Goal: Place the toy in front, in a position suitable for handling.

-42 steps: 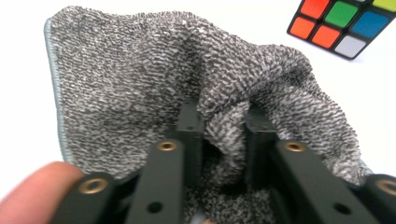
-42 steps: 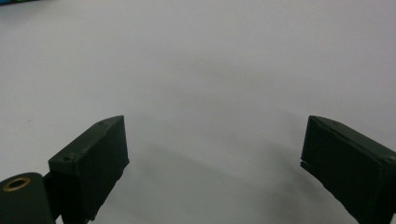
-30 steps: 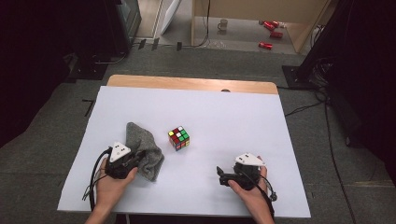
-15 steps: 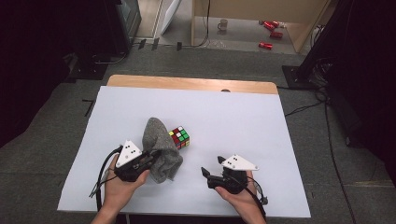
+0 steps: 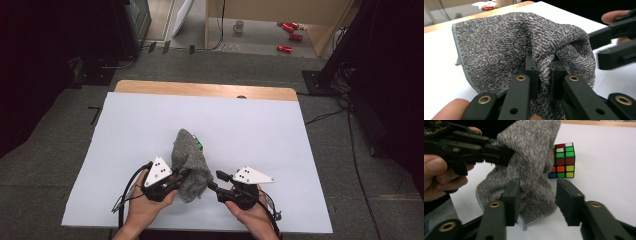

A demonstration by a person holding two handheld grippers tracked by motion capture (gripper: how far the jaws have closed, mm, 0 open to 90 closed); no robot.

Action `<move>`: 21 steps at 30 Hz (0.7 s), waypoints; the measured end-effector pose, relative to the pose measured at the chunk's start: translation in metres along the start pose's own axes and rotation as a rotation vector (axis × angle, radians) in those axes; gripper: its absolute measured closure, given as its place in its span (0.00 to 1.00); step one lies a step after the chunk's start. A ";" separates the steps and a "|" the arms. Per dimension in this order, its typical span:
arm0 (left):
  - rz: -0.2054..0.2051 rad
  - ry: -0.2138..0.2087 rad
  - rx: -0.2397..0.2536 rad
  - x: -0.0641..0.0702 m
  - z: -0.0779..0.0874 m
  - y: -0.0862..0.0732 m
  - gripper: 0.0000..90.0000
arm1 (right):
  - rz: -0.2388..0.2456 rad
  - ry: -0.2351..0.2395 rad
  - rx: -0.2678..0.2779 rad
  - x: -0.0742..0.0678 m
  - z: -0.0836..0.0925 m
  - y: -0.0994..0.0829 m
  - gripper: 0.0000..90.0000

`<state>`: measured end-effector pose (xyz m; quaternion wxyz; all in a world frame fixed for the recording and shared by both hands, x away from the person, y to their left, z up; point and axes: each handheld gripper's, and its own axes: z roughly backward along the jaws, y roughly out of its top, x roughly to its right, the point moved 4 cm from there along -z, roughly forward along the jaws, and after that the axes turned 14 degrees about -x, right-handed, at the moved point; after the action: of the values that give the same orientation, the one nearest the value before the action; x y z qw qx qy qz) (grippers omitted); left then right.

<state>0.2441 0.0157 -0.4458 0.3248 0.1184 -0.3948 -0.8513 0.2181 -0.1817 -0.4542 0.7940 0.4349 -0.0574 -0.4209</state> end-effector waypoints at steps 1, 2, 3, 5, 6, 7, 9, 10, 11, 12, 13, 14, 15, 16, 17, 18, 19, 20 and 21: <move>0.002 -0.006 0.002 0.001 -0.001 0.000 0.91 | 0.001 0.003 0.003 0.000 0.000 0.000 0.67; 0.000 -0.014 0.000 0.003 -0.002 0.000 0.91 | 0.002 0.005 0.004 0.000 0.000 0.000 0.71; -0.004 -0.016 0.000 0.004 -0.003 0.001 0.91 | 0.003 0.005 0.006 0.000 0.001 0.000 0.76; -0.007 -0.031 -0.003 0.007 -0.006 0.001 0.89 | 0.004 -0.001 0.017 0.000 0.002 0.001 0.91; -0.012 -0.039 -0.009 0.008 -0.008 0.000 0.89 | -0.003 -0.007 0.019 0.001 0.003 0.001 0.96; -0.012 -0.043 -0.014 0.009 -0.009 0.000 0.86 | -0.016 -0.035 0.027 0.005 0.005 0.001 1.00; -0.015 -0.049 -0.026 0.010 -0.012 -0.001 0.83 | -0.024 -0.043 0.031 0.007 0.006 0.001 1.00; -0.013 -0.050 -0.027 0.011 -0.013 -0.001 0.80 | -0.033 -0.053 0.040 0.010 0.008 0.001 1.00; -0.011 -0.050 -0.029 0.011 -0.014 -0.002 0.76 | -0.038 -0.067 0.047 0.013 0.010 0.001 1.00; -0.005 -0.039 -0.026 0.010 -0.015 -0.002 0.71 | -0.052 -0.079 0.052 0.016 0.012 0.001 1.00; 0.008 -0.029 -0.027 0.009 -0.016 -0.003 0.65 | -0.066 -0.088 0.060 0.020 0.015 0.002 1.00; 0.020 -0.030 -0.027 0.008 -0.016 -0.003 0.60 | -0.078 -0.096 0.065 0.024 0.017 0.002 1.00; 0.030 -0.030 -0.023 0.007 -0.016 -0.003 0.57 | -0.086 -0.110 0.068 0.029 0.020 0.002 1.00; 0.035 -0.029 -0.020 0.006 -0.016 -0.003 0.52 | -0.094 -0.135 0.075 0.035 0.023 0.001 1.00; 0.042 -0.030 -0.017 0.005 -0.015 -0.003 0.52 | -0.094 -0.135 0.075 0.035 0.023 0.001 1.00; 0.049 -0.027 -0.015 0.003 -0.015 -0.004 0.49 | -0.098 -0.148 0.077 0.038 0.024 0.000 1.00; 0.050 -0.022 -0.015 0.002 -0.015 -0.004 0.45 | -0.103 -0.164 0.079 0.043 0.026 -0.001 1.00; 0.051 -0.011 -0.015 0.001 -0.014 -0.004 0.44 | -0.106 -0.181 0.079 0.045 0.027 -0.001 1.00; 0.059 -0.007 -0.010 0.000 -0.013 -0.005 0.43 | -0.111 -0.211 0.081 0.049 0.029 -0.002 1.00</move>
<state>0.2483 0.0105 -0.4583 0.3487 0.1022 -0.3952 -0.8437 0.2347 -0.2358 -0.4511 0.7409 0.4226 -0.1334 -0.5047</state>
